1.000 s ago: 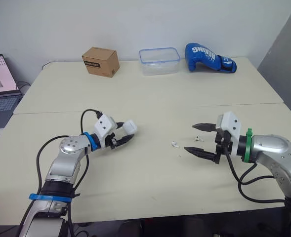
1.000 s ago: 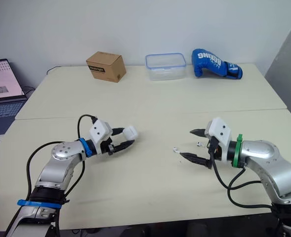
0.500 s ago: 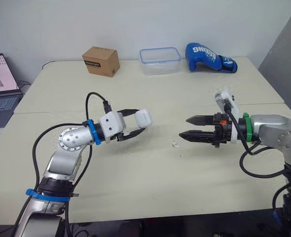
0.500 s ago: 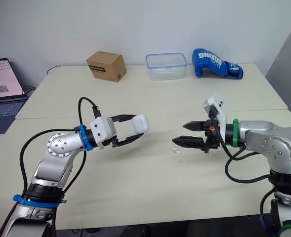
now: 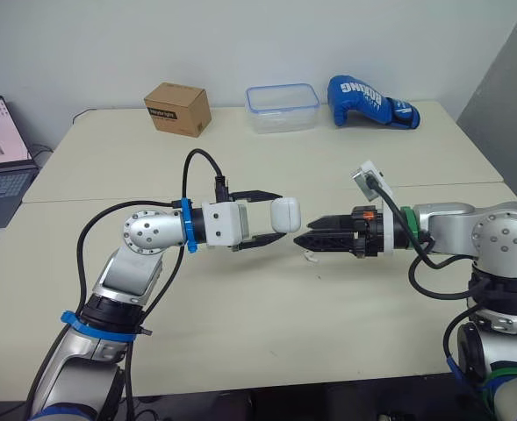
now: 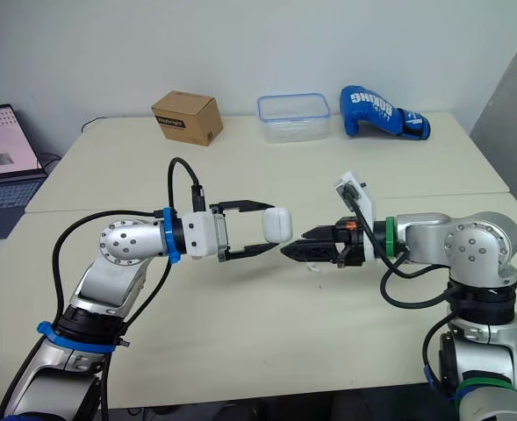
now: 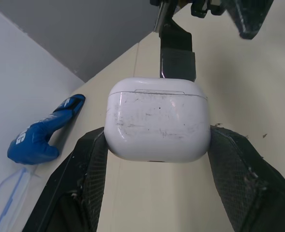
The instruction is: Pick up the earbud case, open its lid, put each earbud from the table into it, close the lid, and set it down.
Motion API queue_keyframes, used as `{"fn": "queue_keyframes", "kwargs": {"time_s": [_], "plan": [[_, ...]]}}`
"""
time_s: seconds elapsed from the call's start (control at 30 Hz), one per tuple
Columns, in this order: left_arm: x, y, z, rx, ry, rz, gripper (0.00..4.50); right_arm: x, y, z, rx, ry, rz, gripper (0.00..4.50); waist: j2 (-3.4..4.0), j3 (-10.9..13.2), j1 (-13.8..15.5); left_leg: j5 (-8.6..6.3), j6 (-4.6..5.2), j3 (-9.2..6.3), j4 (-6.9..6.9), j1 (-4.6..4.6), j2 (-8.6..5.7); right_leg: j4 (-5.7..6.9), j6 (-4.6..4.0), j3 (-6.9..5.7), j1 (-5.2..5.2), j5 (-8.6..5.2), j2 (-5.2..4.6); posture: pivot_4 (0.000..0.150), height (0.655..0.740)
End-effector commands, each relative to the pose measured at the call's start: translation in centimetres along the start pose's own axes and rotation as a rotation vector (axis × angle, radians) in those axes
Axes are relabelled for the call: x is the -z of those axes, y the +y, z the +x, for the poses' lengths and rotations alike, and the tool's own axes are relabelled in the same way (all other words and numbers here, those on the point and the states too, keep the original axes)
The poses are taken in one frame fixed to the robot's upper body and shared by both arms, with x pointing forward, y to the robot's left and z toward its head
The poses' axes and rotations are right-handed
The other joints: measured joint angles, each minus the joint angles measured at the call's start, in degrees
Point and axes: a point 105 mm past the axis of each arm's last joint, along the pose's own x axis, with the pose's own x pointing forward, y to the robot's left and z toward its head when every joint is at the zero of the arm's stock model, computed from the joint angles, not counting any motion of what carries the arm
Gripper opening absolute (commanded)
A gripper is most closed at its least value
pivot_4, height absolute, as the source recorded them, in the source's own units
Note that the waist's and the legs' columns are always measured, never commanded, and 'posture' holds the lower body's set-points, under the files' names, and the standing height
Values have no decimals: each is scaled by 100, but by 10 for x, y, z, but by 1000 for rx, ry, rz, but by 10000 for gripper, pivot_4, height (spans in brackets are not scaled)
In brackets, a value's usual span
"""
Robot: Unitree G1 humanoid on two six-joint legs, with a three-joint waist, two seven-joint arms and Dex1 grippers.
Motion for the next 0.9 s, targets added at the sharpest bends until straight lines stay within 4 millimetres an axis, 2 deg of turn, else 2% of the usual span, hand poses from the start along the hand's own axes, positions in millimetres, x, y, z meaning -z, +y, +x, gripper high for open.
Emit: {"fn": "queue_keyframes", "kwargs": {"time_s": [0.03,0.3,0.43,0.5,0.77,0.87,0.9], "plan": [[-16,5,6,1,-50,59,27160,-10,7,-2,-15,-37,-21,45000,0,0,-6,0,0,0,0,0,0,0,0,0,0,0,0,1500,7307],[-18,1,14,5,-75,54,27160,-11,13,7,-41,-50,-8,45000,1,0,-66,0,0,-2,0,-1,0,2,0,-1,-2,0,1,1500,7307],[-19,-1,17,7,-81,53,27160,-12,14,9,-41,-57,-6,36357,1,0,-99,0,0,-2,0,-1,0,2,0,0,-3,0,1,1500,7307],[-19,-1,17,8,-84,54,27160,-11,16,9,-54,-55,-6,29518,1,0,-103,0,0,-2,0,-1,0,1,0,0,-3,0,1,1500,7307],[-19,-2,18,12,-87,55,27160,-9,17,10,-64,-51,2,29518,1,0,-109,0,0,-2,-1,-1,0,2,0,1,-4,0,1,1500,7307],[-18,-2,18,12,-84,57,27160,-9,17,10,-63,-50,3,23416,1,0,-109,0,0,-2,-1,-2,0,2,0,0,-4,0,1,1500,7307],[-18,-2,18,12,-83,58,27160,-9,17,10,-63,-50,3,20025,1,0,-109,0,0,-2,-1,-2,0,2,0,1,-4,0,1,1500,7307]]}}
